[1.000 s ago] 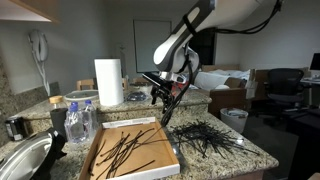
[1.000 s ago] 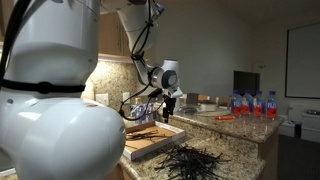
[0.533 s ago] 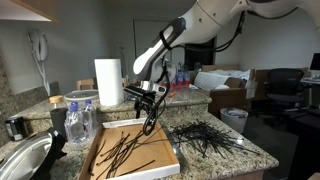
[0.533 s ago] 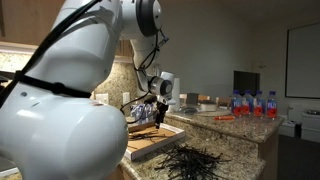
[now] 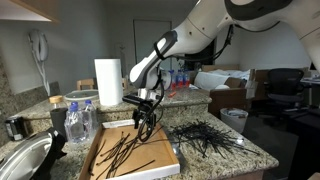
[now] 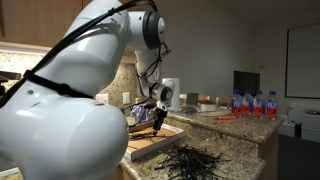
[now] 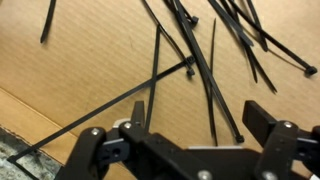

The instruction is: Pick up some of the black cables from the box and put them on the counter

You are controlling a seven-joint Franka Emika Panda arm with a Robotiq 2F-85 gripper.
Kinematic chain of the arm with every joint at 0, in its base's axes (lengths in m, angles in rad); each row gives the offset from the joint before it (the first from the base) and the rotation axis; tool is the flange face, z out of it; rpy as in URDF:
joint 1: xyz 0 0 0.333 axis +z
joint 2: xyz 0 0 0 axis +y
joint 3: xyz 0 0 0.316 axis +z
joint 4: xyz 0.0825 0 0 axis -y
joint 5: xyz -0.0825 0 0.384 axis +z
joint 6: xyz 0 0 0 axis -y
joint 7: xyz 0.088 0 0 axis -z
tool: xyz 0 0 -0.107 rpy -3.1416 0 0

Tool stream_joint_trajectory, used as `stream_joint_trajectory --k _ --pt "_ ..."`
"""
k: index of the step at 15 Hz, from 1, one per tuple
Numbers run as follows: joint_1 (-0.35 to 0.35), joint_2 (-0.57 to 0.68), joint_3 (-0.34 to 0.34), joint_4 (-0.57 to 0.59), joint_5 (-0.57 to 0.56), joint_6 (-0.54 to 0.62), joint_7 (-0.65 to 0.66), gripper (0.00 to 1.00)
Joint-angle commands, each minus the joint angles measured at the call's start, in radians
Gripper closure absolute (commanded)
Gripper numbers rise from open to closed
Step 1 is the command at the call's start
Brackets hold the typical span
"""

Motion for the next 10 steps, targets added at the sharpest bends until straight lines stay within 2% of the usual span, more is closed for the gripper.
stream_joint_trajectory --k 1,10 --pt "0.022 -0.053 -0.005 -0.049 0.022 -0.008 0.003 0.0" --pt "0.019 -0.127 0.018 -0.206 0.154 0.013 -0.004 0.0"
